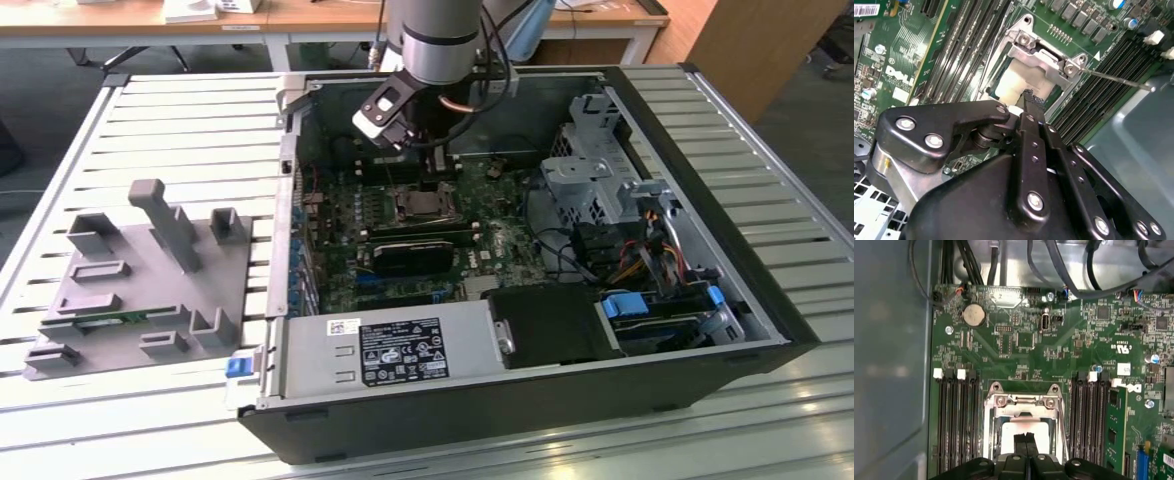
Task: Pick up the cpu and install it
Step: 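Close the cpu cover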
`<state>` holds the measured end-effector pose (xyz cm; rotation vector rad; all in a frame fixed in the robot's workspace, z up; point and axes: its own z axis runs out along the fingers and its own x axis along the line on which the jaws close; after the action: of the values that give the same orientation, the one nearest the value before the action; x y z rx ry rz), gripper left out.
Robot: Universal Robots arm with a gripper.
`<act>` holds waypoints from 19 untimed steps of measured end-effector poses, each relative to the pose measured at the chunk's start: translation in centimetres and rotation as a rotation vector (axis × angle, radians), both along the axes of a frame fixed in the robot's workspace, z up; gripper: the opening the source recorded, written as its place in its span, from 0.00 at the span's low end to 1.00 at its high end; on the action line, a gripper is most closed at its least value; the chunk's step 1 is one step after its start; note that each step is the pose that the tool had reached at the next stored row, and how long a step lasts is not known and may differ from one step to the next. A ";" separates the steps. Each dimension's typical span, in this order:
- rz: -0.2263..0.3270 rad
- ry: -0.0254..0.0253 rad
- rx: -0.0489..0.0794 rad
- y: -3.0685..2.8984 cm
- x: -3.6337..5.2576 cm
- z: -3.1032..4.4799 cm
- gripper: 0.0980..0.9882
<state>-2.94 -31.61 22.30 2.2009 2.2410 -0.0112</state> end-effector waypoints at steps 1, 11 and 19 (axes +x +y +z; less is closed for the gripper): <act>0.000 0.0000 0.000 0.00 -0.11 -0.02 0.01; 0.000 0.0020 0.000 0.00 -1.51 -0.43 0.01; 0.000 0.0063 0.000 0.00 -2.06 -1.05 0.01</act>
<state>-5.00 -31.61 21.25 2.2039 2.2444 -0.0182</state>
